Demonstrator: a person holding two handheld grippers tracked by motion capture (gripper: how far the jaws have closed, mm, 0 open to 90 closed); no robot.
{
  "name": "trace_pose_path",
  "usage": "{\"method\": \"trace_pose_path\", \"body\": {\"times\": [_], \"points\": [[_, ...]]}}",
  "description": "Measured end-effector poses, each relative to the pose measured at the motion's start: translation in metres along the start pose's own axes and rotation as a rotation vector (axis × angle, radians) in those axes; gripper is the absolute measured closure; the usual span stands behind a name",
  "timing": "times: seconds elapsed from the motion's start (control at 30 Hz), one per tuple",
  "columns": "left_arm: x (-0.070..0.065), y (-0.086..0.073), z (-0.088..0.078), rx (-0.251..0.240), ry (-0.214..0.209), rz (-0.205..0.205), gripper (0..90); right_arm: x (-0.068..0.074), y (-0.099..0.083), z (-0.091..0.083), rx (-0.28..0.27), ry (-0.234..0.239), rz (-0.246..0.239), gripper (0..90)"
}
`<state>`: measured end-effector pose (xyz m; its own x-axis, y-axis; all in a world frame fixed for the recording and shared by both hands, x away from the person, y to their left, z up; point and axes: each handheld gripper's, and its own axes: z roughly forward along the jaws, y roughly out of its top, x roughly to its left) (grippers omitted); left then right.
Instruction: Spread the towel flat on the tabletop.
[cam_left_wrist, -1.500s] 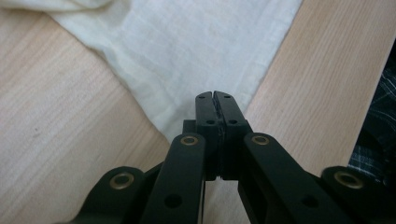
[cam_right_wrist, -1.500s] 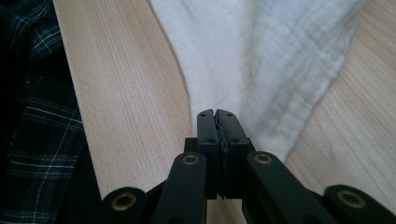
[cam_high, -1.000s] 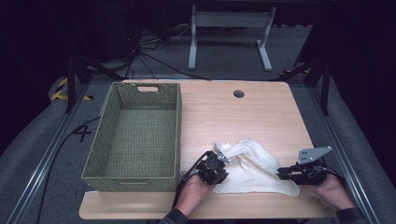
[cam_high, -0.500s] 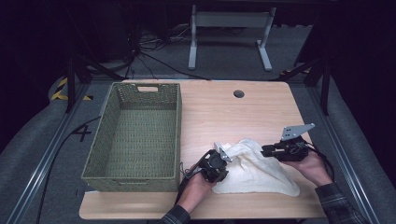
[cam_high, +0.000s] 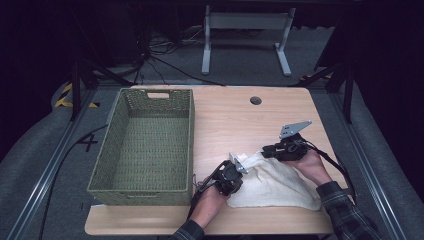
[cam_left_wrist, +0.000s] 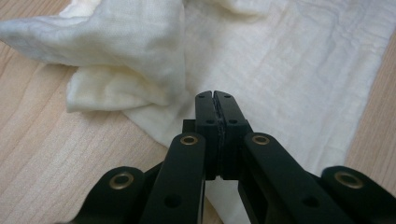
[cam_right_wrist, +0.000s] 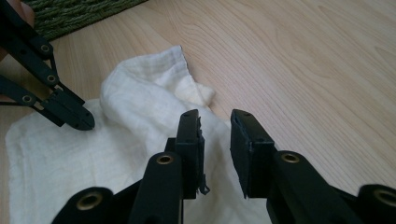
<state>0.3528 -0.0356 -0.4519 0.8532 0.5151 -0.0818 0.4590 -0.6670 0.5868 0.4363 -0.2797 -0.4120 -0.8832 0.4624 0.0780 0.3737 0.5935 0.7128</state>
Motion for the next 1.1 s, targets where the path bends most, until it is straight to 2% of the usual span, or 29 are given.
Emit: {"method": "trace_pose_path", "body": {"times": [0.07, 0.1, 0.13, 0.2, 0.37, 0.43, 0.47, 0.67, 0.7, 0.73, 0.8, 0.9, 1.0, 1.1], "points": [[0.000, 0.000, 0.001, -0.010, -0.006, -0.012, 89.4, -0.003, 0.000, 0.011, 0.021, 0.007, 0.003, 75.9], [0.000, -0.001, 0.000, -0.011, -0.005, -0.014, 89.4, -0.003, 0.000, 0.011, 0.021, 0.007, 0.003, 75.9], [0.000, -0.001, 0.000, -0.005, -0.004, -0.007, 89.4, -0.005, -0.003, 0.015, 0.040, 0.001, 0.004, 81.8], [0.000, -0.001, 0.000, -0.007, -0.004, -0.007, 89.4, -0.005, -0.004, 0.015, 0.042, 0.009, 0.006, 88.3], [0.000, -0.001, 0.000, -0.006, -0.004, -0.002, 89.4, -0.003, -0.003, 0.011, 0.034, -0.016, -0.009, 89.4], [0.000, -0.001, -0.001, 0.003, -0.002, 0.003, 89.5, -0.006, -0.003, 0.003, 0.020, -0.067, -0.017, 89.5], [0.000, -0.001, 0.000, -0.006, -0.007, -0.007, 89.4, -0.007, -0.004, 0.000, 0.014, -0.074, -0.012, 89.6], [0.000, -0.001, -0.001, -0.003, -0.008, -0.006, 89.5, -0.019, -0.012, -0.024, -0.035, -0.142, 0.029, 89.8], [0.000, -0.001, -0.001, -0.003, -0.008, -0.006, 89.5, -0.019, -0.012, -0.024, -0.035, -0.142, 0.029, 89.8], [0.000, -0.001, -0.001, -0.002, -0.010, -0.007, 89.4, -0.023, -0.015, -0.031, -0.044, -0.175, 0.040, 89.8], [0.000, -0.002, -0.001, -0.001, -0.011, -0.011, 89.5, -0.027, -0.018, -0.037, -0.054, -0.193, 0.056, 89.9], [0.000, -0.002, -0.001, 0.000, -0.011, -0.009, 89.5, -0.034, -0.023, -0.046, -0.061, -0.236, 0.080, 89.9], [0.000, -0.002, -0.001, 0.000, -0.009, -0.009, 89.5, -0.041, -0.030, -0.054, -0.053, -0.301, 0.111, 90.0], [0.000, -0.002, -0.001, 0.000, -0.008, -0.010, 89.5, -0.044, -0.035, -0.055, -0.030, -0.329, 0.125, 89.9]]}}
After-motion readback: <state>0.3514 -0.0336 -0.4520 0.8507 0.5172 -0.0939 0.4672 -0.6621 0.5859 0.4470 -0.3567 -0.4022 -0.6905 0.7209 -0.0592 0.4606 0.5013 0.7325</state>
